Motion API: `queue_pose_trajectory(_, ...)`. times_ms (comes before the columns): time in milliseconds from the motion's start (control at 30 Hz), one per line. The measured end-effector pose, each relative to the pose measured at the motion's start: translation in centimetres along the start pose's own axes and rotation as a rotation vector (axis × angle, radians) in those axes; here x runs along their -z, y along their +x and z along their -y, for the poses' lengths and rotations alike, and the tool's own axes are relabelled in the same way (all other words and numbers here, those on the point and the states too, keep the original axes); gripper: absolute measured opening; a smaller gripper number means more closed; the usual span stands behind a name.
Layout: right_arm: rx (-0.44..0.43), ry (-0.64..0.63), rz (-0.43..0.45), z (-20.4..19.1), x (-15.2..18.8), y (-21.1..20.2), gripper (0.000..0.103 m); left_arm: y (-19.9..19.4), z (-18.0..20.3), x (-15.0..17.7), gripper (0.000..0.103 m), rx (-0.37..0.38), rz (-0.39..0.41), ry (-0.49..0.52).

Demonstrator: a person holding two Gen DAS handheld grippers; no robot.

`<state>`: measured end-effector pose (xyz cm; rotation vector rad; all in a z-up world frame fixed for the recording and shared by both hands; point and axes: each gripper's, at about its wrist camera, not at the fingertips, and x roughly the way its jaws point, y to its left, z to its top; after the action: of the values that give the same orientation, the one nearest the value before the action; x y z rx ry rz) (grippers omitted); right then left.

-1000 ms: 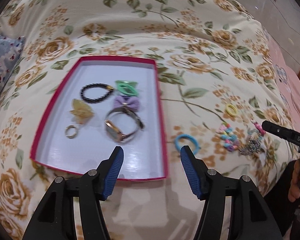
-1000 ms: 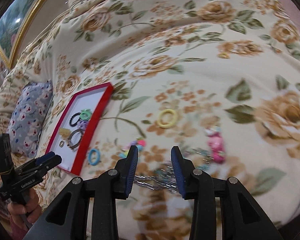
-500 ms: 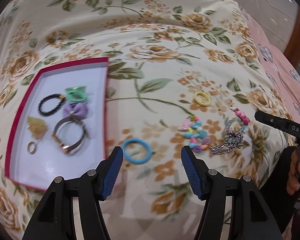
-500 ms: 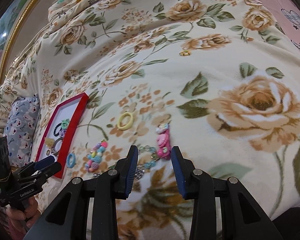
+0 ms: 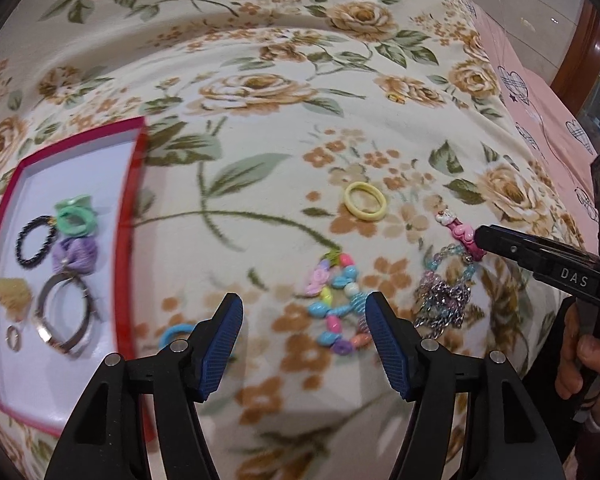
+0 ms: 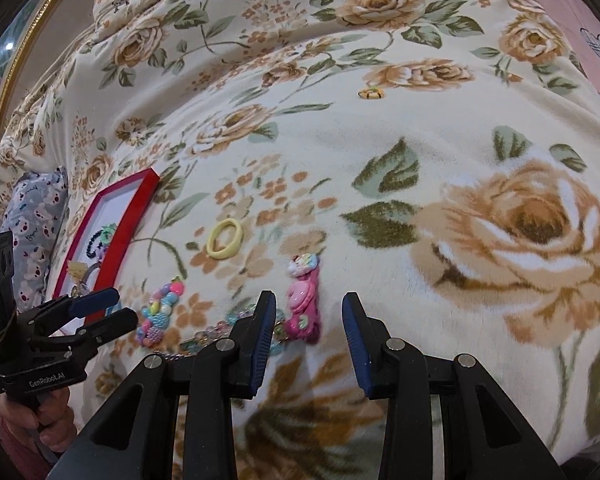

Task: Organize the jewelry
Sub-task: 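Move both tools toward the colorful bead keychain and pink charm, then grasp the colorful bead keychain with the left tool while the right tool grasps the pink charm, then carry the keychain and pink charm into the red box and open both tools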

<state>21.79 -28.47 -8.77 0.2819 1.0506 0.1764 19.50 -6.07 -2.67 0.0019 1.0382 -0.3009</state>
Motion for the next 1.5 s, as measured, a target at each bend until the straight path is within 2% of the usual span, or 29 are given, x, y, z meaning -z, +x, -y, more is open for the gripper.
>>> queue_pose_trajectory(133, 0.007, -0.013, -0.020, 0.1, -0.1, 1.0, 0.036, 1.9, 0.8, -0.2, 0.064, -0.020, -0.020, 0.023)
queue_pose_trajectory(233, 0.016, -0.028, -0.025, 0.0, -0.1, 1.5, 0.032, 3.1, 1.2, -0.2, 0.062, -0.017, -0.034, 0.037)
queue_pose_trajectory(267, 0.022, -0.035, -0.022, 0.0, -0.1, 1.6, 0.027, 3.5, 1.4, -0.2, 0.060, -0.030, -0.033, 0.048)
queue_pose_trajectory(333, 0.032, -0.047, -0.020, -0.1, 0.0, 1.8, 0.021, 3.7, 1.7, -0.1, 0.039, -0.050, -0.023, 0.073)
queue_pose_trajectory(433, 0.035, -0.044, -0.012, 0.0, 0.0, 1.7, 0.018, 3.7, 1.8, -0.1, 0.020, -0.037, -0.016, 0.086)
queue_pose_trajectory(467, 0.037, -0.045, -0.007, -0.1, 0.0, 1.6, 0.018, 3.6, 1.7, -0.1, 0.019, -0.038, -0.012, 0.086)
queue_pose_trajectory(700, 0.010, -0.043, 0.034, -0.9, -0.2, -0.1, 0.018, 1.1, 0.4, 0.4, 0.018, 0.008, 0.034, 0.042)
queue_pose_trajectory(933, -0.070, -0.071, 0.062, -4.1, -0.5, -1.5, 0.018, -3.0, -1.6, 1.5, 0.018, 0.035, 0.096, -0.008)
queue_pose_trajectory(1233, -0.173, -0.154, 0.034, -10.0, 0.0, -0.8, 0.018, -8.0, -4.5, 4.0, 0.018, 0.002, 0.172, -0.072)
queue_pose_trajectory(1500, -0.216, -0.216, 0.013, -13.8, 0.3, -0.2, 0.018, -10.9, -7.7, 6.0, 0.018, -0.040, 0.204, -0.154)
